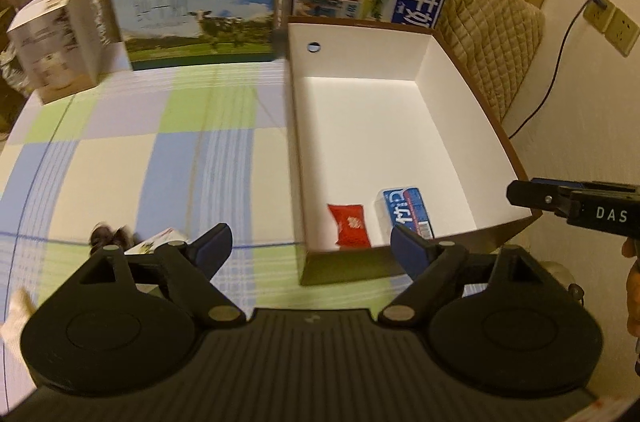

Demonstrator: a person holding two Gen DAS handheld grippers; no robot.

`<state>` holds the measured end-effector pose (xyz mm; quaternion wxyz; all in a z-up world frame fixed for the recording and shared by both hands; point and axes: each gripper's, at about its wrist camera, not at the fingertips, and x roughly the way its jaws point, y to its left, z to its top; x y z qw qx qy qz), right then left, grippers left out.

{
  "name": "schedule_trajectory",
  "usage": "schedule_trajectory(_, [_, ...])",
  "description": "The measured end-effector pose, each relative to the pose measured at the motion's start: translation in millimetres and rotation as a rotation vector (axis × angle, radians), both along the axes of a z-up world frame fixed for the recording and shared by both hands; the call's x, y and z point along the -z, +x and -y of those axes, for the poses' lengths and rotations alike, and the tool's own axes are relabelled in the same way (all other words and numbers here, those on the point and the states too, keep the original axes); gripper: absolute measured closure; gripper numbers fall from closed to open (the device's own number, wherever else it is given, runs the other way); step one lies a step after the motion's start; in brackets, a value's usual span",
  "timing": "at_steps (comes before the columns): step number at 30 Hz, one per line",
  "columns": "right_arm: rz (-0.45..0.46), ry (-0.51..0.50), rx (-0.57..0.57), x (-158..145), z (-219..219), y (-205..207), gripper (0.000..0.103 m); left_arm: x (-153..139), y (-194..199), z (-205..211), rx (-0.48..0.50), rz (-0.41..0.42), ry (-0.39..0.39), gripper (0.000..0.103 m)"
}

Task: Organize objects
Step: 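Move both tools back toward the remaining items on the table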

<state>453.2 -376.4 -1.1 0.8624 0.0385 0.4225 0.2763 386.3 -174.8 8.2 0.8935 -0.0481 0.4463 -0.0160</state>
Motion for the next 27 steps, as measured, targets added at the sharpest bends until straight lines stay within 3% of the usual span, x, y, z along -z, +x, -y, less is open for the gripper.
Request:
schedule_trajectory(18, [-0.057, 0.057, 0.075, -6.7, -10.7, -73.8, 0.067, -8.9, -75.4, -59.1, -0.012, 0.012, -0.028, 0.018])
schedule_trajectory(27, [-0.107, 0.019, 0.047, 14.1, -54.1, -101.3, 0.067, -2.7, -120.8, -131.7, -0.154, -0.010, -0.029, 0.017])
